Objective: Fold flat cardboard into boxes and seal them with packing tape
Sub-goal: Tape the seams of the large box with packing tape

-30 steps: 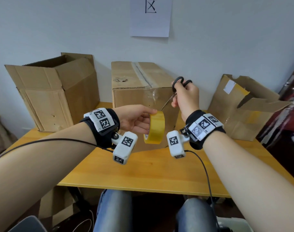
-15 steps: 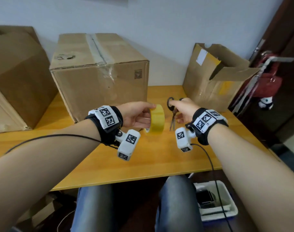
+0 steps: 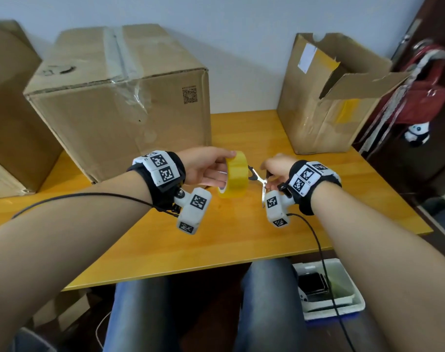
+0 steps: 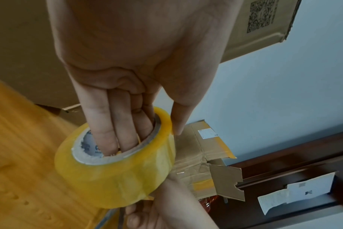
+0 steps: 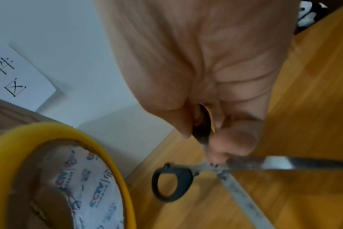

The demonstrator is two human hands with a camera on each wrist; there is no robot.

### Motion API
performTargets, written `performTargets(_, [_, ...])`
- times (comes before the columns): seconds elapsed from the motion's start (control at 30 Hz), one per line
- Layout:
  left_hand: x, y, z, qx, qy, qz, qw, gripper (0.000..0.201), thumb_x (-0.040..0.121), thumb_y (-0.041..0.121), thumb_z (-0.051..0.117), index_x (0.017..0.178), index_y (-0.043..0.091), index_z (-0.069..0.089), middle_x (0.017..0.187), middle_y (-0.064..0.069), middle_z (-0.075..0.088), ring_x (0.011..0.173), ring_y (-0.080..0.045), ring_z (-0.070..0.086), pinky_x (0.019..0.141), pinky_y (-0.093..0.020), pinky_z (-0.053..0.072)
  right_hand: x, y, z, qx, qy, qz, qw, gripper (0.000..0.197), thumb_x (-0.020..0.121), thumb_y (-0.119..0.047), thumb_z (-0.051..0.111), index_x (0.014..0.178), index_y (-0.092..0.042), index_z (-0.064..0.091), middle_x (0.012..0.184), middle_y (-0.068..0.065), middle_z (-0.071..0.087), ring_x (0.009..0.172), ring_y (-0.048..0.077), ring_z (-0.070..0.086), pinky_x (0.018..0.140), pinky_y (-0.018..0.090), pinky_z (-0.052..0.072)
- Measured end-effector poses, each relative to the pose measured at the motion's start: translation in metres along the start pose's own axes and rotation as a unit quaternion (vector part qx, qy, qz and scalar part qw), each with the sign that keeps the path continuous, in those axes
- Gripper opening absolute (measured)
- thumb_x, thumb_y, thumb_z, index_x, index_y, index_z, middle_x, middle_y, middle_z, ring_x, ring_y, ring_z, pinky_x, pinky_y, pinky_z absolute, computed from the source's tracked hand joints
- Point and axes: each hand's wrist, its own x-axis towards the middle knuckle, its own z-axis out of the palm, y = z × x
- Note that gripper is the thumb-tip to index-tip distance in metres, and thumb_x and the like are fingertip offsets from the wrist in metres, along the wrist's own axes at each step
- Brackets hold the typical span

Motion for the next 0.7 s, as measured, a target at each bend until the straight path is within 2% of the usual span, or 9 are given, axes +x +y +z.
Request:
performTargets(0.07, [0.002,0.001,0.001,0.002,-0.001,0.002,1.000,0.024,0.099,0.037,0.061,0.095,0.014,0.066,0.079,-0.001,0.075,0.069,-0.016,0.074,0.067,-0.027,0.063,0.002,0.002,-0.001,-0.042,-0.005,0.003,0.999,0.024,0.102,-0.009,0.045,0.087,0.004,0.057,0.098,0.020,0.058,0.078,0.028,0.053,0.067,0.029,0.046])
performTargets(0.1, [0.004,0.001,0.002,0.002,-0.003,0.002,1.000,0.024,0.099,0.037,0.061,0.096,0.014,0.066,0.081,-0.002,0.076,0.071,-0.017,0.074,0.069,-0.027,0.063,0.002,0.003,-0.003,-0.043,-0.004,-0.005,0.999,0.015,0.101,-0.006,0.047,0.093,-0.001,0.058,0.100,0.016,0.056,0.075,0.025,0.053,0.059,0.022,0.049])
performTargets(0.17, [0.005,0.002,0.004,-0.005,-0.012,-0.003,1.000,0.024,0.099,0.036,0.061,0.098,0.013,0.067,0.089,-0.003,0.076,0.079,-0.019,0.074,0.076,-0.030,0.062,0.005,0.007,-0.007,-0.020,-0.003,-0.039,0.999,0.017,0.099,-0.003,0.052,0.085,-0.012,0.052,0.101,0.012,0.056,0.073,0.020,0.059,0.047,0.020,0.053])
performTargets(0.23, [0.006,0.002,0.006,-0.014,-0.021,-0.010,1.000,0.024,0.099,0.036,0.061,0.100,0.013,0.067,0.097,-0.006,0.076,0.087,-0.022,0.073,0.081,-0.033,0.061,0.008,0.012,-0.009,-0.050,0.017,-0.034,0.998,0.024,0.101,-0.008,0.052,0.077,-0.011,0.050,0.094,0.014,0.062,0.063,0.020,0.061,0.047,0.025,0.052])
performTargets(0.3, [0.007,0.002,0.007,-0.016,-0.021,-0.013,1.000,0.023,0.098,0.036,0.062,0.099,0.013,0.067,0.097,-0.006,0.075,0.086,-0.023,0.073,0.079,-0.033,0.061,0.004,0.009,-0.008,-0.108,0.017,-0.018,0.994,0.034,0.105,-0.015,0.046,0.073,-0.004,0.052,0.076,0.016,0.062,0.047,0.022,0.056,0.043,0.026,0.043])
performTargets(0.4, [0.008,0.001,0.007,-0.010,-0.015,-0.012,1.000,0.024,0.098,0.037,0.062,0.098,0.013,0.067,0.090,-0.004,0.075,0.079,-0.020,0.074,0.073,-0.031,0.062,0.000,0.008,-0.004,-0.182,0.015,-0.032,0.983,0.041,0.108,-0.015,0.035,0.070,-0.006,0.047,0.068,0.012,0.049,0.053,0.021,0.044,0.048,0.028,0.034])
performTargets(0.5, [0.010,0.000,0.007,-0.005,-0.013,-0.013,1.000,0.025,0.098,0.037,0.062,0.100,0.013,0.067,0.090,-0.004,0.076,0.080,-0.020,0.074,0.074,-0.030,0.062,0.006,0.017,-0.006,-0.166,0.005,-0.068,0.984,0.035,0.102,-0.004,0.046,0.069,-0.015,0.042,0.073,0.004,0.046,0.060,0.015,0.044,0.053,0.023,0.039])
performTargets(0.57, [0.011,-0.001,0.006,-0.005,-0.014,-0.015,1.000,0.026,0.099,0.037,0.061,0.100,0.012,0.067,0.090,-0.004,0.076,0.082,-0.020,0.074,0.077,-0.030,0.062,0.009,0.019,-0.006,-0.151,0.018,-0.079,0.985,0.034,0.098,-0.002,0.054,0.070,-0.017,0.044,0.073,0.002,0.049,0.061,0.014,0.049,0.051,0.022,0.042])
performTargets(0.7, [0.011,-0.002,0.005,0.001,-0.014,-0.020,1.000,0.026,0.099,0.037,0.061,0.100,0.012,0.068,0.089,-0.003,0.076,0.081,-0.019,0.074,0.077,-0.030,0.062,0.013,0.013,0.000,-0.221,0.079,-0.056,0.971,0.037,0.096,-0.025,0.067,0.066,-0.007,0.053,0.061,0.009,0.053,0.052,0.024,0.049,0.051,0.027,0.039])
